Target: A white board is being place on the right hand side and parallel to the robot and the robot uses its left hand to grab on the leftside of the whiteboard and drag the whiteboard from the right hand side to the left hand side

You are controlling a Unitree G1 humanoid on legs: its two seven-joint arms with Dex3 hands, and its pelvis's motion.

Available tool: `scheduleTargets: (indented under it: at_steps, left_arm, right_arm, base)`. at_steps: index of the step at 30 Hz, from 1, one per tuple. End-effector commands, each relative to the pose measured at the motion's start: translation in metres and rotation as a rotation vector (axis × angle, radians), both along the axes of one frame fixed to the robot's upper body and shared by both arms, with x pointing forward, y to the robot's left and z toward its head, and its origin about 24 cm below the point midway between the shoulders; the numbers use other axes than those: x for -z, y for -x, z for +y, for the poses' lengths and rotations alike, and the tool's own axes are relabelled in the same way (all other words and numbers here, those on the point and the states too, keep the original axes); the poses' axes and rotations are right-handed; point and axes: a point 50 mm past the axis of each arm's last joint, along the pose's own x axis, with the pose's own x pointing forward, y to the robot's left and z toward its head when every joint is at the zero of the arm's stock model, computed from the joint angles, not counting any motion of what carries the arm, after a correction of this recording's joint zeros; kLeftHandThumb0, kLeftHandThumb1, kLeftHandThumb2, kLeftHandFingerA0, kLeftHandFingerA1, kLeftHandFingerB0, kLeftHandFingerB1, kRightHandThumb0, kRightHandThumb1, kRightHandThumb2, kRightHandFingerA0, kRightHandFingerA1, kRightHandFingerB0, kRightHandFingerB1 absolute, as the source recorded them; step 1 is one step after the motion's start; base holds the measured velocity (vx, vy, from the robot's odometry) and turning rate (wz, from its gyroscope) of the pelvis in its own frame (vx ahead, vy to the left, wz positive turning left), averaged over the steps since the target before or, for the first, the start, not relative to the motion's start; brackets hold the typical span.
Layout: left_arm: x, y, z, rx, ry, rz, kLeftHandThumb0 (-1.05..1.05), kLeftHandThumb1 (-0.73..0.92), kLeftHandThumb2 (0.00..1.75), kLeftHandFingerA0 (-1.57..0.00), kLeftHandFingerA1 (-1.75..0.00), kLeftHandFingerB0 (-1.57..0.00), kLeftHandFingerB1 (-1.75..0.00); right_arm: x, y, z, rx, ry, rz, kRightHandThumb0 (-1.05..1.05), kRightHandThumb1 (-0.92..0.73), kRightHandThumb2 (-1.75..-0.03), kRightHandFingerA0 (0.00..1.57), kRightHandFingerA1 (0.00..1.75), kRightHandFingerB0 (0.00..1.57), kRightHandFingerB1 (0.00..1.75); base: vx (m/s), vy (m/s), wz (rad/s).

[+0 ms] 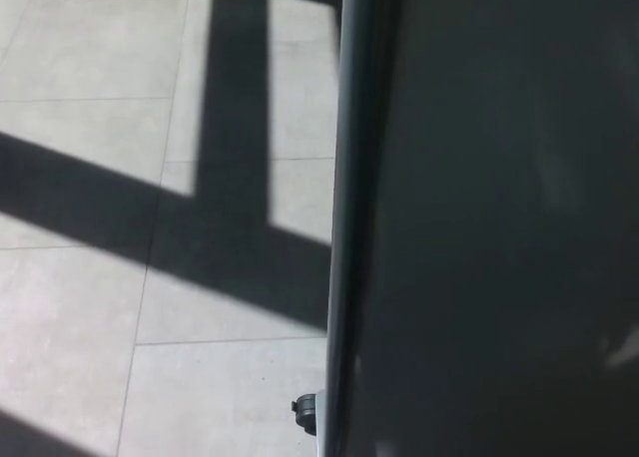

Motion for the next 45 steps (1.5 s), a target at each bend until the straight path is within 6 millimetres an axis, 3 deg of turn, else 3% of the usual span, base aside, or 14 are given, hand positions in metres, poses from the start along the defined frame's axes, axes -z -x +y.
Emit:
scheduleTargets:
  at_steps: [1, 4, 5, 11, 12, 20, 24, 26, 28, 32, 33, 35, 36, 45]
  left_arm:
    - [-0.017, -0.004, 0.019, -0.102, 0.057, -0.179, -0.32, 0.60, 0.59, -0.73, -1.19, -0.15, -0.28]
    - [-0.021, -0.006, 0.020, -0.104, 0.072, -0.255, -0.33, 0.58, 0.58, -0.70, -0.92, -0.18, -0.28]
    - [-0.027, -0.015, 0.020, -0.082, 0.089, -0.313, -0.36, 0.55, 0.57, -0.41, -0.35, -0.23, -0.29]
    - [-0.089, -0.091, 0.014, 0.199, 0.267, -0.598, -0.50, 0.39, 0.66, -0.24, -0.40, -0.16, -0.42]
    - [-0.098, -0.099, 0.012, 0.247, 0.287, -0.625, -0.24, 0.32, 0.87, -0.11, -0.53, -0.11, -0.55]
    - [-0.172, -0.174, -0.034, 0.628, 0.344, -0.738, -0.27, 0.11, 0.75, -0.08, -0.55, -0.06, -0.52]
    - [-0.186, -0.185, -0.056, 0.722, 0.370, -0.741, -0.45, 0.35, 0.51, -0.17, -0.35, -0.18, -0.34]
    - [-0.196, -0.194, -0.076, 0.819, 0.351, -0.743, -0.29, 0.19, 0.79, 0.00, -0.49, 0.00, -0.48]
    - [-0.202, -0.200, -0.089, 0.874, 0.342, -0.745, -0.54, 0.35, 0.69, -0.06, -0.28, -0.06, -0.26]
    - [-0.214, -0.217, -0.123, 0.953, 0.345, -0.753, -0.56, 0.36, 0.76, -0.03, -0.36, -0.02, -0.22]
    - [-0.218, -0.220, -0.129, 0.975, 0.317, -0.749, -0.66, 0.44, 0.55, -0.08, -0.29, 0.00, -0.25]
    - [-0.226, -0.226, -0.140, 1.011, 0.283, -0.772, -0.60, 0.36, 0.79, -0.01, -0.32, 0.00, -0.22]
    - [-0.229, -0.230, -0.145, 1.028, 0.253, -0.773, -0.73, 0.47, 0.55, -0.07, -0.29, 0.00, -0.26]
    - [-0.248, -0.238, -0.197, 1.108, 0.287, -0.808, -0.32, 0.24, 0.83, 0.00, -0.47, 0.00, -0.49]
  right_arm:
    - [-0.013, -0.006, -0.006, -0.056, 0.052, -0.180, -0.22, -0.88, -0.66, 0.71, 0.54, 0.38, 0.32]
    - [-0.012, 0.000, -0.007, -0.054, 0.033, -0.167, -0.23, -0.88, -0.66, 0.72, 0.55, 0.37, 0.32]
    - [-0.012, 0.000, -0.009, -0.017, -0.007, -0.168, -0.26, -0.87, -0.66, 0.72, 0.54, 0.38, 0.32]
    - [-0.023, -0.016, -0.028, 0.226, -0.262, -0.264, -0.30, -0.87, -0.67, 0.75, 0.53, 0.40, 0.33]
    - [-0.024, -0.014, -0.030, 0.245, -0.290, -0.273, -0.31, -0.88, -0.67, 0.75, 0.54, 0.39, 0.32]
    - [-0.018, 0.000, -0.034, 0.345, -0.340, -0.267, -0.30, -0.87, -0.66, 0.72, 0.55, 0.38, 0.32]
    - [-0.015, 0.004, -0.029, 0.339, -0.334, -0.260, -0.30, -0.87, -0.66, 0.73, 0.54, 0.37, 0.32]
    - [-0.015, 0.006, -0.031, 0.348, -0.342, -0.265, -0.30, -0.88, -0.67, 0.74, 0.55, 0.38, 0.32]
    - [-0.015, 0.005, -0.030, 0.358, -0.356, -0.272, -0.29, -0.87, -0.66, 0.74, 0.55, 0.38, 0.32]
    - [-0.014, 0.006, -0.028, 0.361, -0.364, -0.272, -0.30, -0.87, -0.66, 0.74, 0.54, 0.38, 0.32]
    - [-0.014, 0.006, -0.028, 0.357, -0.366, -0.276, -0.30, -0.87, -0.66, 0.74, 0.54, 0.38, 0.32]
    - [-0.015, 0.004, -0.029, 0.351, -0.367, -0.282, -0.30, -0.88, -0.67, 0.74, 0.54, 0.38, 0.32]
    - [-0.016, 0.004, -0.028, 0.352, -0.368, -0.287, -0.30, -0.88, -0.67, 0.73, 0.54, 0.38, 0.32]
    - [-0.014, 0.006, -0.026, 0.350, -0.371, -0.289, -0.30, -0.87, -0.66, 0.74, 0.55, 0.39, 0.32]
  base:
    - [0.00, 0.000, 0.00]
    - [0.00, 0.000, 0.00]
    - [0.00, 0.000, 0.00]
    - [0.00, 0.000, 0.00]
    - [0.00, 0.000, 0.00]
    - [0.00, 0.000, 0.00]
    - [0.00, 0.000, 0.00]
    - [0.00, 0.000, 0.00]
    - [0.00, 0.000, 0.00]
    - [0.00, 0.000, 0.00]
    - [0.01, -0.004, 0.07]
    - [0.00, 0.000, 0.00]
    - [0.00, 0.000, 0.00]
    - [0.00, 0.000, 0.00]
